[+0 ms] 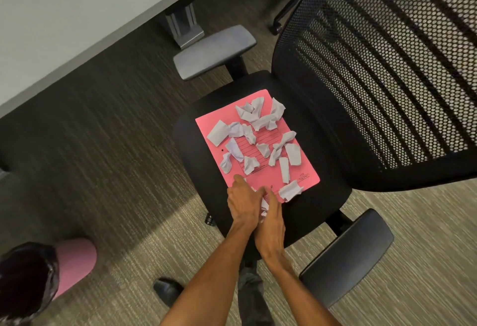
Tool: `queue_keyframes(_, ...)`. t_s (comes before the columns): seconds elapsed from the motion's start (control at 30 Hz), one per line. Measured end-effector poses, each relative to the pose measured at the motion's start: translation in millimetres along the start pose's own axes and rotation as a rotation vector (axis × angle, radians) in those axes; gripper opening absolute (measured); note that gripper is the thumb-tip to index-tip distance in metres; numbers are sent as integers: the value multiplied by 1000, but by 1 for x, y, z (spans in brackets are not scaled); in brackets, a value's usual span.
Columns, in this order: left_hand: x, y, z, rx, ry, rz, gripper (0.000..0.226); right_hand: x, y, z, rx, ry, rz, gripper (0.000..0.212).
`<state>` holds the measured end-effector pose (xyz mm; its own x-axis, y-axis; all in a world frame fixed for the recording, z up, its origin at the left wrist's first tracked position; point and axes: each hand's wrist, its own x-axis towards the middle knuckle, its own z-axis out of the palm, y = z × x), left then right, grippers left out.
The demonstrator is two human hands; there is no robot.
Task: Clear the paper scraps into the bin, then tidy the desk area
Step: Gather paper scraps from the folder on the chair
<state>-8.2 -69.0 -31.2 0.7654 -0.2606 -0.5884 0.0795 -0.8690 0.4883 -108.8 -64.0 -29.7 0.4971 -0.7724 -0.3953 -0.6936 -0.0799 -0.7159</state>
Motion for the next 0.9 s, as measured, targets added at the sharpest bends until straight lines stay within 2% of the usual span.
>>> queue_keyframes(0.17,-7,-4,10,91,-44,-20,42,5,9,-2,18,39,9,33)
queue_keyframes(0.23,-12,-6,9,53,-78,-41,43,5,7,-3,-42,44,-11,38)
queue_keyframes(0.3,-14,-9,8,-39,-128,-82,43,4,1,-4,2,20,25,37)
queue_keyframes(0.4,-12,-18,1,-203,-153,-167,31,0,-5,-7,45,-61,20,54)
queue_keyframes(0.5,-8,-31,-11,-302,-48,-204,16,5,-10,-6,4,-127,-12,69)
queue_keyframes(0.57,-8,-40,-18,-406,49,-222,11,12,-19,-6,-27,-116,-64,72)
queue_keyframes(0.67,-13,-57,-26,-742,91,-255,14,32,-32,-5,-86,-47,-124,68)
queue_keyframes(0.73,-17,-71,-29,-866,110,-268,19,53,-43,-1,-126,-12,-124,71)
queue_keyframes(0.83,-22,-90,-31,-851,127,-243,27,81,-56,11,-237,20,-167,73)
queue_keyframes(0.9,-24,-98,-33,-718,130,-179,33,96,-60,19,-320,12,-197,68)
